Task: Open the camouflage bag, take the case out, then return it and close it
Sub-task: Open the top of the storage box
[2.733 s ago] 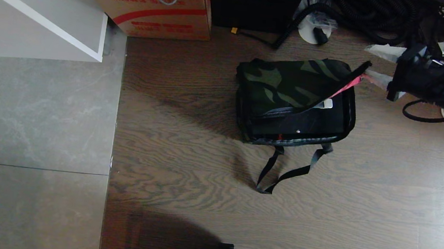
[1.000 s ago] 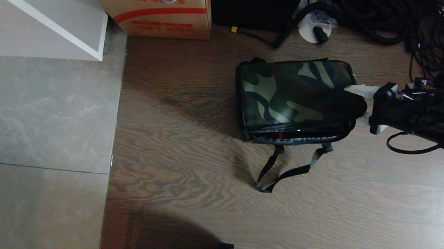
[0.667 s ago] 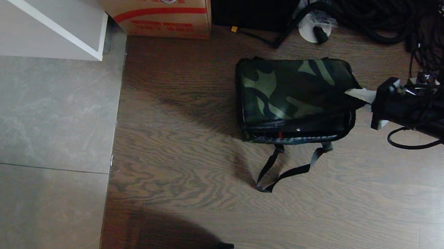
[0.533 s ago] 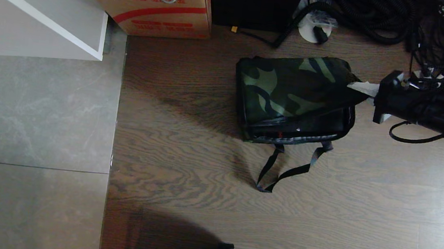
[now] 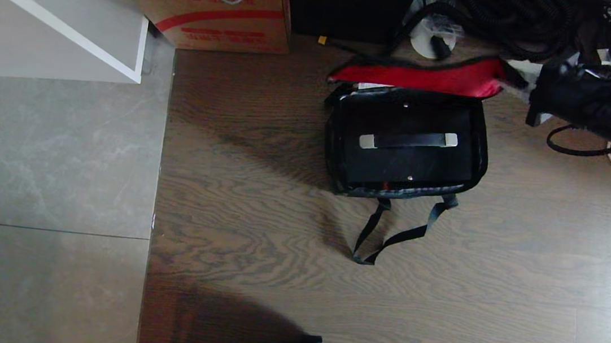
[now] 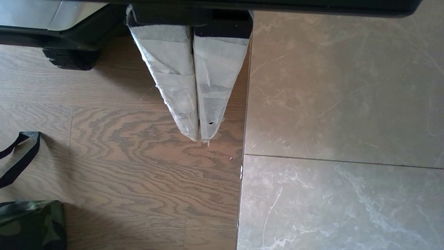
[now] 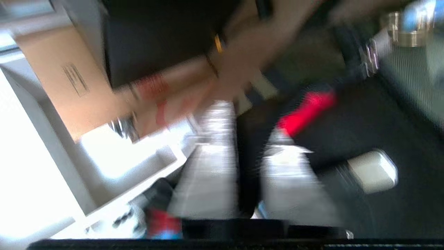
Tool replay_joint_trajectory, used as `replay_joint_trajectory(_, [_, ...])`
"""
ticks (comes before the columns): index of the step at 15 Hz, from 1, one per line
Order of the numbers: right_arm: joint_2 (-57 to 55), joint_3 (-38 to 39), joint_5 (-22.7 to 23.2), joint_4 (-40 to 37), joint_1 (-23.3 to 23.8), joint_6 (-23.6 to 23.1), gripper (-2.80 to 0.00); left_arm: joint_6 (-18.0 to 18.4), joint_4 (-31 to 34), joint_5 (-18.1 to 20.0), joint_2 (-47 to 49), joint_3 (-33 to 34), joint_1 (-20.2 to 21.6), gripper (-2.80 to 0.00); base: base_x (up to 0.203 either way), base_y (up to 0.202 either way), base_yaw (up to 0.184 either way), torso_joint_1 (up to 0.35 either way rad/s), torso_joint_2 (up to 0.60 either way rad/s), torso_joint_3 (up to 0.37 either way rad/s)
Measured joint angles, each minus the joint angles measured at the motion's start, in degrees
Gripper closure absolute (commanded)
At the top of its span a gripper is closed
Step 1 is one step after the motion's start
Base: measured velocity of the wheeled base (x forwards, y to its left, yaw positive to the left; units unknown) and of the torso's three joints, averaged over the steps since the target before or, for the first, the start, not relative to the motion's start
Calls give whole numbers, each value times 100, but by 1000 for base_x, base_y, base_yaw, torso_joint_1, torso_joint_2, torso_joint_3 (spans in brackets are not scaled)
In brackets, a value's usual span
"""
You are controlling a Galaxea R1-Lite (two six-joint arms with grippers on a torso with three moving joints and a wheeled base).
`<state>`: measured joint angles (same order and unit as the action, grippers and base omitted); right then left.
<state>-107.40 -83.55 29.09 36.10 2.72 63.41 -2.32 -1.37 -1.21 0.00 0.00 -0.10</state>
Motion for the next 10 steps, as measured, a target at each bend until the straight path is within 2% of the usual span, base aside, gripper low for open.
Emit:
replay_joint_trajectory(5, [-283, -803, -466, 60, -7, -42, -280, -2, 0, 0, 0, 0, 0, 0, 0, 0, 0, 0, 0, 0])
replay_joint_trajectory(10, [-491, -1313, -562, 1167, 4, -164, -280, -2, -1, 2, 0, 0, 0, 0, 0, 0, 0, 0, 0, 0])
